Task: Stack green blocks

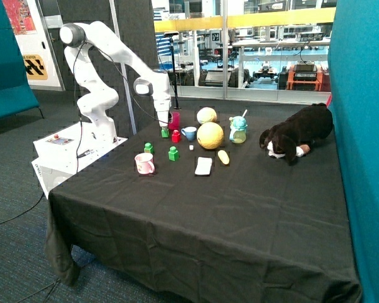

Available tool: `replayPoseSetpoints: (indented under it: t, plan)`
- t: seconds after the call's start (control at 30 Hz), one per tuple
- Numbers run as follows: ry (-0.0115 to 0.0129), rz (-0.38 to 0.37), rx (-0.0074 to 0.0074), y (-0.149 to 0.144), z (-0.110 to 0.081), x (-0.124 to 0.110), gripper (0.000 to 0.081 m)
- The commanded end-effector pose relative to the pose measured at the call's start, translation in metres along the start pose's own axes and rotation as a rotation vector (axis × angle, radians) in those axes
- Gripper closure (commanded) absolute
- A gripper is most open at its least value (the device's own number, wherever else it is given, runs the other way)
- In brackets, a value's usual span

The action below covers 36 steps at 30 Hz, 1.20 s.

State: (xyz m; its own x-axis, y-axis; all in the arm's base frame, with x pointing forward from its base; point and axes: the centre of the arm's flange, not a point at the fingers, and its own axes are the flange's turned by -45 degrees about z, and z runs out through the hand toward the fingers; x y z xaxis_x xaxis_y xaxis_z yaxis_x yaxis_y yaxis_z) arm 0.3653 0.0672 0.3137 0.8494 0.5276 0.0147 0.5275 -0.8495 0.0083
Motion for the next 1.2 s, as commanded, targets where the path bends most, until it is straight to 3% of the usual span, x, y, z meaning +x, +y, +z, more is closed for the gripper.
replayPoseSetpoints:
  t: [0.0, 0.57, 0.67, 0.77, 1.17]
  plan:
    - [-0.0147, 0.010, 0.0082, 0.014, -0.018, 0.008, 0.0808]
    - [-0.0149, 0.047, 0.0079, 0.044, -0.051, 0.025, 0.0806]
    - [-0.0149, 0.060, 0.0078, 0.051, -0.055, 0.028, 0.0728]
    - [-0.0150, 0.072, 0.0077, 0.057, -0.058, 0.030, 0.0798]
    - [-0.0152, 0.139, 0.0072, 0.094, -0.064, 0.039, 0.0808]
